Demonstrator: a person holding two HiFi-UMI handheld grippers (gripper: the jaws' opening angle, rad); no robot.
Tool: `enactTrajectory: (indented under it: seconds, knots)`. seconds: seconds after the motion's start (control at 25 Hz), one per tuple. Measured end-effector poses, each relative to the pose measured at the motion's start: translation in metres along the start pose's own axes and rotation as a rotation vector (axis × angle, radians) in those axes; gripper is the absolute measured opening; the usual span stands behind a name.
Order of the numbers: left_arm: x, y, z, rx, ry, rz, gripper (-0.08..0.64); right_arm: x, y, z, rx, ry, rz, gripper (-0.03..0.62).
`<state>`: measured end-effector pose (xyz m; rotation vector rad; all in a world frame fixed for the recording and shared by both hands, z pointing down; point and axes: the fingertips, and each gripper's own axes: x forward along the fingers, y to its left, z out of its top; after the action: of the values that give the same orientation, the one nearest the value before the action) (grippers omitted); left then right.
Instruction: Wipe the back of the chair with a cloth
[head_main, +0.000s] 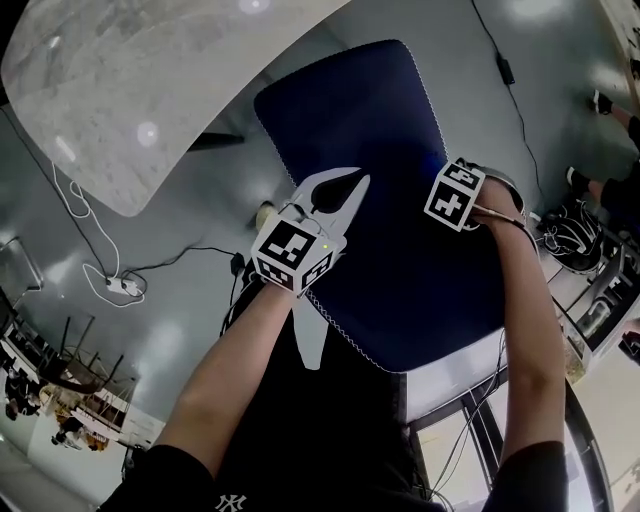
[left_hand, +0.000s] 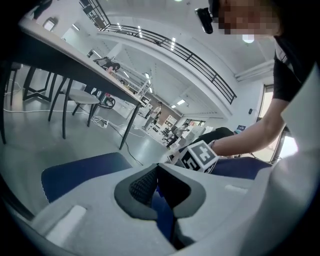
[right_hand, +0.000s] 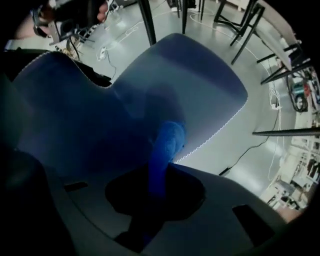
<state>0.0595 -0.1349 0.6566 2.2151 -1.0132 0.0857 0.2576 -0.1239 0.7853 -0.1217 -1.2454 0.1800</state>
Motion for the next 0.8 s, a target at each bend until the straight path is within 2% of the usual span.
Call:
enactTrajectory:
  seconds: [0.08, 0.16, 0.28, 0.36, 0.52, 0.72, 0.8]
  knots:
    - [0.001, 0.005, -0.003, 0.0, 0.004, 0.007, 0.009, 0.018, 0.007, 0.0, -0.042, 0.063, 0.014, 0.061]
    - [-0.001, 0.011, -0.006, -0.004, 0.005, 0.019, 0.009, 0.033, 0.022, -0.003, -0.066, 0.107, 0.063, 0.061]
    - [-0.009, 0.017, -0.011, -0.014, 0.009, 0.035, 0.009, 0.04, 0.038, -0.004, -0.074, 0.128, 0.104, 0.061]
    - [-0.013, 0.019, -0.012, -0.018, 0.011, 0.041, 0.009, 0.036, 0.046, 0.005, -0.043, 0.1, 0.145, 0.06]
    - [-0.022, 0.021, -0.012, -0.02, 0.005, 0.047, 0.009, 0.027, 0.081, 0.04, 0.016, 0.002, 0.282, 0.061]
    - [-0.033, 0.023, -0.009, -0.019, -0.003, 0.045, 0.009, 0.022, 0.12, 0.08, 0.002, -0.038, 0.34, 0.061]
    - [-0.037, 0.025, -0.009, -0.02, -0.003, 0.043, 0.009, 0.017, 0.136, 0.099, 0.011, -0.084, 0.389, 0.061]
